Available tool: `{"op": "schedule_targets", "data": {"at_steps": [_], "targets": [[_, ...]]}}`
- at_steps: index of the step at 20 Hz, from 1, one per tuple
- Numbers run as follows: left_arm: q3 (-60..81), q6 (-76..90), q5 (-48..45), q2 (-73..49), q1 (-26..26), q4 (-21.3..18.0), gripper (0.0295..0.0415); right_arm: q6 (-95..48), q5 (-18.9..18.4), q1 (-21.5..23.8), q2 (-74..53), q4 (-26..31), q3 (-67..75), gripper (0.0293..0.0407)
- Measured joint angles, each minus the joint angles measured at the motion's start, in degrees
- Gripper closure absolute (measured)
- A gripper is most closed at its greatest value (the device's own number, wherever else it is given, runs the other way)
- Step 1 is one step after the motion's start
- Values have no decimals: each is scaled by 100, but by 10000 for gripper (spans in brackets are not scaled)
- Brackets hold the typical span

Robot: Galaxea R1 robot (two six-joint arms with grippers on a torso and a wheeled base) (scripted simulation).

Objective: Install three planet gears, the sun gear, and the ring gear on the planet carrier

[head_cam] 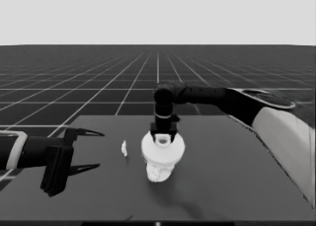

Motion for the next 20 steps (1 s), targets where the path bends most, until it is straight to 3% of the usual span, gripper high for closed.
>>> {"op": "schedule_targets", "data": {"at_steps": [5,7,9,20], "targets": [[0,0,0,0,0,0,326,-106,-9,-18,302,-20,-399,352],[0,0,0,0,0,0,326,-128,190,-1161,315,-1185,-448,351],[0,0,0,0,0,0,326,-290,293,-1609,378,-1574,-700,351],[0,0,0,0,0,0,326,-212,345,-1787,412,-1762,-872,351]]}}
